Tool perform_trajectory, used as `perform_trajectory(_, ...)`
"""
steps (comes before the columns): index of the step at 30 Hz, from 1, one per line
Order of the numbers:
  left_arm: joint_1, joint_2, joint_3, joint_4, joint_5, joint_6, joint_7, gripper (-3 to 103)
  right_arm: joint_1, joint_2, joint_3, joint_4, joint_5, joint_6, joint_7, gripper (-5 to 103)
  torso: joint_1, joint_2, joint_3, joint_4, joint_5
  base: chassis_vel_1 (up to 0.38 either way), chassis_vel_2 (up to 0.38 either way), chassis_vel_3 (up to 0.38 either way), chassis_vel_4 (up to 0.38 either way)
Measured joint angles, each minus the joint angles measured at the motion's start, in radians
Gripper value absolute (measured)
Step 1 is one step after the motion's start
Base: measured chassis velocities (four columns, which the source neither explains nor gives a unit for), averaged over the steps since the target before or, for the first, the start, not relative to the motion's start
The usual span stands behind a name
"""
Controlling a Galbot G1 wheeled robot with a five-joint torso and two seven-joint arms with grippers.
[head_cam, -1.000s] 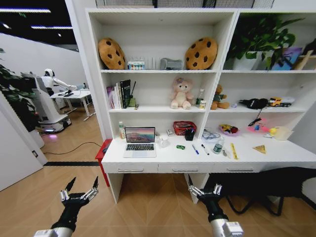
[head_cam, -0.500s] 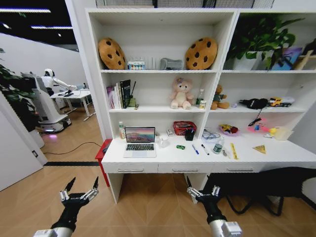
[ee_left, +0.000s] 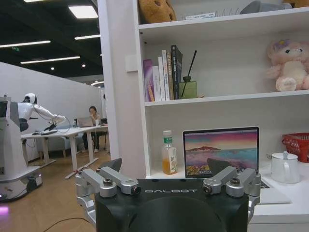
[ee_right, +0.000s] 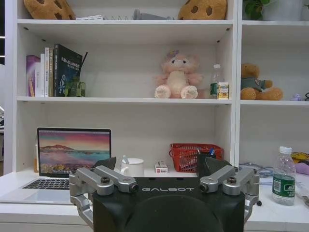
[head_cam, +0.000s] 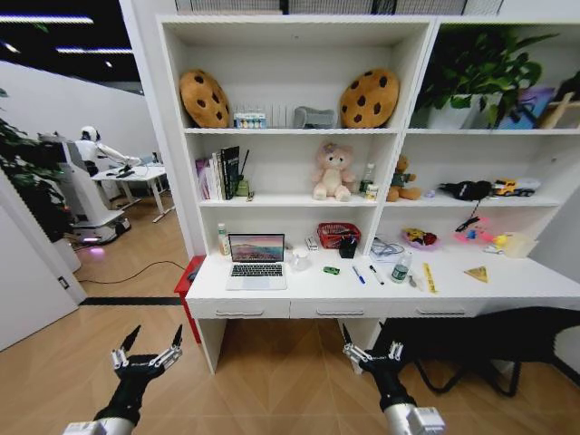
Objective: Organize the objects on the table.
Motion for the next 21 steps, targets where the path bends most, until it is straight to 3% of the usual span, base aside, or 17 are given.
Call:
perform_trajectory(17,-0.001,-0.002,-0.001,0.010,0.003,-0.004,0.005,97,0.004,-0.001,-0.005,0.001,-0.007,0.019,-0.009,100,0.001,0.000,0.000,0.0001,-0.0001,-0.230,0.228,0.243,-0.238)
perform_trajectory(21,-0.001,-0.001,-0.002,0.018,0.001,-0.005,0.007,97,0.013,0.002,-0.008,-0.006,-0.005,0.059,0.003,100,0.001,0.000,0.000,0.0001,-0.0001,-0.339,0.338,0.339,-0.347)
